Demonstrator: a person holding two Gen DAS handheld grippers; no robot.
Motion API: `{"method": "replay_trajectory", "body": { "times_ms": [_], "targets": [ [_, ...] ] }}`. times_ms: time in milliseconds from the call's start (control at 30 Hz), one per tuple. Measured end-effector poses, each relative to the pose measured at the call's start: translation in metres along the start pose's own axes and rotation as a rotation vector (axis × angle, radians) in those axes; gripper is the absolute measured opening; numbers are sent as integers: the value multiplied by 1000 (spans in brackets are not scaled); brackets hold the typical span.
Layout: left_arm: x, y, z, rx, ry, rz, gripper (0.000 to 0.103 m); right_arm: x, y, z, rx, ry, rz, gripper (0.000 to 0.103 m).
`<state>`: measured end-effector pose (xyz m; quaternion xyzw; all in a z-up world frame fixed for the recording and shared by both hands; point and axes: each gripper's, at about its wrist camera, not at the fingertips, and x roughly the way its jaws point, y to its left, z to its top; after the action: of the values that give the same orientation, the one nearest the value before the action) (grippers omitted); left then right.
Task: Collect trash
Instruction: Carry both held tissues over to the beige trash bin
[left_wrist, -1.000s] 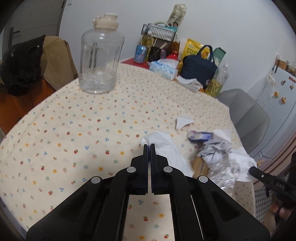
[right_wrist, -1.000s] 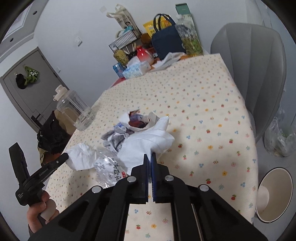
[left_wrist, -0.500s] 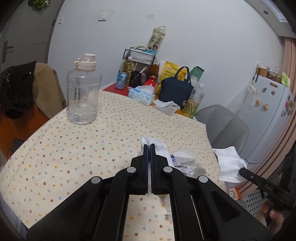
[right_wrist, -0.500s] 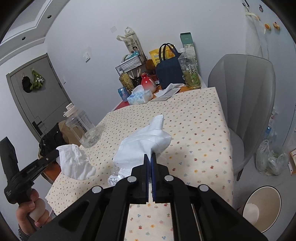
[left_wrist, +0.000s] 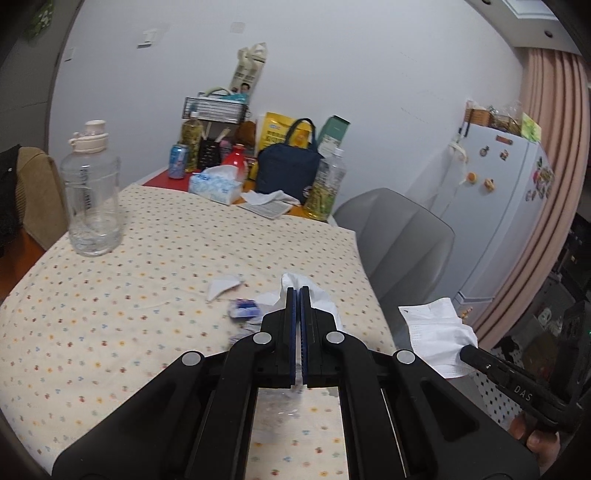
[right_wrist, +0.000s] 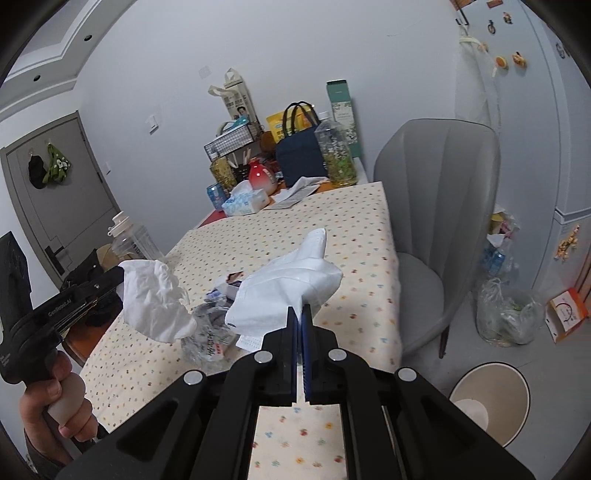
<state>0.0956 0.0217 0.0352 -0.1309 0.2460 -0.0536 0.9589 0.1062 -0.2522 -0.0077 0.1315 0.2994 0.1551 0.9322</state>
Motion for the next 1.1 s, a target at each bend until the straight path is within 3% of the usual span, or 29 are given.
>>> {"method": "replay_trajectory", "body": {
  "times_ms": [567,1100],
  "targets": [
    [72,-109,-32,138,132,-120,3,-32,-100,-28,123,-10,-158,3],
    [166,-212,-93,258,340,-204,3,-1,-218,-87,317,102,-320,4]
  ]
}}
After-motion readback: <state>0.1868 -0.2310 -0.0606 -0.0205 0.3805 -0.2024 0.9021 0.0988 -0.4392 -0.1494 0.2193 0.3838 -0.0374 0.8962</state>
